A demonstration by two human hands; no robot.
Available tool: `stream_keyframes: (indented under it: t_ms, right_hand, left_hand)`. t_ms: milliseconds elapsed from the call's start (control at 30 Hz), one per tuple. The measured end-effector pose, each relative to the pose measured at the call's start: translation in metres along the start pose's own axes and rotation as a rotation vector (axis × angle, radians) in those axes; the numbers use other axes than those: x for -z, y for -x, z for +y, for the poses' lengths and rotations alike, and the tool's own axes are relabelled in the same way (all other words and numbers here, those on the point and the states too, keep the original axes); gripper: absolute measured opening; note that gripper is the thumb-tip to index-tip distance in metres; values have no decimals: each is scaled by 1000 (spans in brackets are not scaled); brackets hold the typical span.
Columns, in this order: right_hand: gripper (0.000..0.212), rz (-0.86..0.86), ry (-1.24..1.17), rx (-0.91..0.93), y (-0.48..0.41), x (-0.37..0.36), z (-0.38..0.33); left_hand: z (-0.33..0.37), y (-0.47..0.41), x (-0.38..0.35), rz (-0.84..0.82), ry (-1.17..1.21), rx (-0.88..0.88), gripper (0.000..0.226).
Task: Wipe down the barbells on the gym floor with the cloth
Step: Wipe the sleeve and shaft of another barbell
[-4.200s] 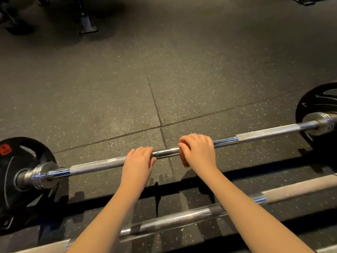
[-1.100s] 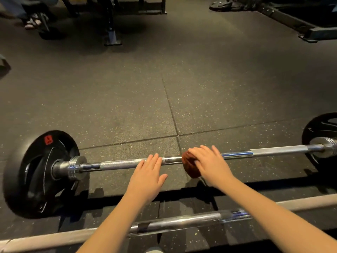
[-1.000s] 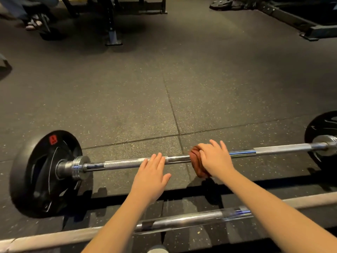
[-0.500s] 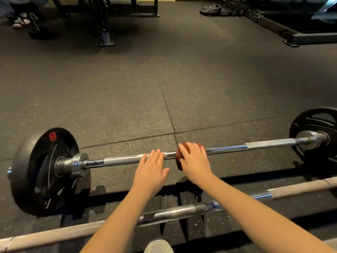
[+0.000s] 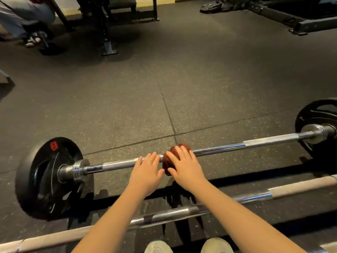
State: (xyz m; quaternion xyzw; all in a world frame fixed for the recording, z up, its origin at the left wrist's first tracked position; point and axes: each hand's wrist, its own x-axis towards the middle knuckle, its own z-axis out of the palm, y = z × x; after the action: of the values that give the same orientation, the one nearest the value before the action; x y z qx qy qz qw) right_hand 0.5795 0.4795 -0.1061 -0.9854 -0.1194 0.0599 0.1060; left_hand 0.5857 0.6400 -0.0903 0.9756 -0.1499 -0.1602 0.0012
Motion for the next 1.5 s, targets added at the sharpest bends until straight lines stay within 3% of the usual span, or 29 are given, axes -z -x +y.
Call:
stream_keyframes:
  t_ms: [167, 400, 500, 567, 700, 767, 833, 900, 1033, 1100, 1233, 1300, 1367, 1433, 1500]
  right_hand:
    - [42, 43, 62, -73, -17, 13, 23]
    - [48, 59, 12, -86, -11, 6, 19]
    - [42, 100, -83, -192, -30, -1, 7]
    - [35, 155, -115, -205, -36, -12, -6]
    - [29, 374, -134, -41, -32, -28, -3]
    - [34, 282, -97, -35, -40, -17, 4]
    - [29, 193, -42, -163, -55, -10, -5]
    - [22, 197, -18, -224, -61, -14, -28]
    - [29, 288, -139, 81, -38, -32, -37]
    - [37, 221, -67, 132, -39, -21, -21]
    - [32, -10, -1, -151, -80, -8, -44]
    - [33, 27, 20, -121, -86, -15, -66]
    - [32, 169, -29, 64, -69, -29, -69]
    - [38, 207, -70, 172, -49, -31, -52]
    - [42, 187, -23, 107, -54, -24, -41]
  left_hand:
    - [3, -3, 8, -24, -12, -17, 57]
    - [-6, 2, 10, -31, -60, -80, 60]
    - [-15, 3, 6, 5, -67, -139, 81]
    - [-20, 2, 5, 13, 4, -170, 95]
    - [-46, 5, 7, 83, 140, -202, 95]
    - [-68, 8, 4, 151, 168, -157, 93]
    - [-88, 8, 2, 154, 159, -68, 89]
    - [-101, 8, -5, 100, 127, 7, 69]
    - [-102, 12, -16, 196, 169, -1, 49]
    - [-102, 14, -18, 218, 182, -24, 47]
    - [-103, 14, -21, 230, 188, -26, 50]
    - [-104, 14, -21, 230, 183, -19, 51]
    - [-106, 14, -21, 235, 197, -20, 53]
    - [-106, 17, -18, 242, 194, -42, 61]
    - [-104, 18, -19, 239, 182, -54, 56]
